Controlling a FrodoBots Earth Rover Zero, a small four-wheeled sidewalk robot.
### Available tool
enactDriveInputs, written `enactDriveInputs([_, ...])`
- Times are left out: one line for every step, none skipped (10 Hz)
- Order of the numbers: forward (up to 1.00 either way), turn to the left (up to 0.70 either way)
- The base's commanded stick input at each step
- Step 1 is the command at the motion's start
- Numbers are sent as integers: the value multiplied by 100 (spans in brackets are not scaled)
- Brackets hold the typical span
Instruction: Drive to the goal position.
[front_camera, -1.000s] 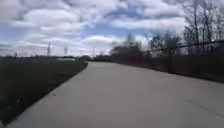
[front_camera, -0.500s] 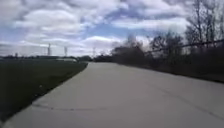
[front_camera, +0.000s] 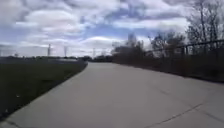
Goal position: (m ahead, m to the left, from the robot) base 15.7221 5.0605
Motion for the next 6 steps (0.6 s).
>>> enactDriveInputs([91, 0])
enactDriveInputs([91, 0])
enactDriveInputs([91, 0])
enactDriveInputs([91, 0])
enactDriveInputs([91, 0])
enactDriveInputs([91, 0])
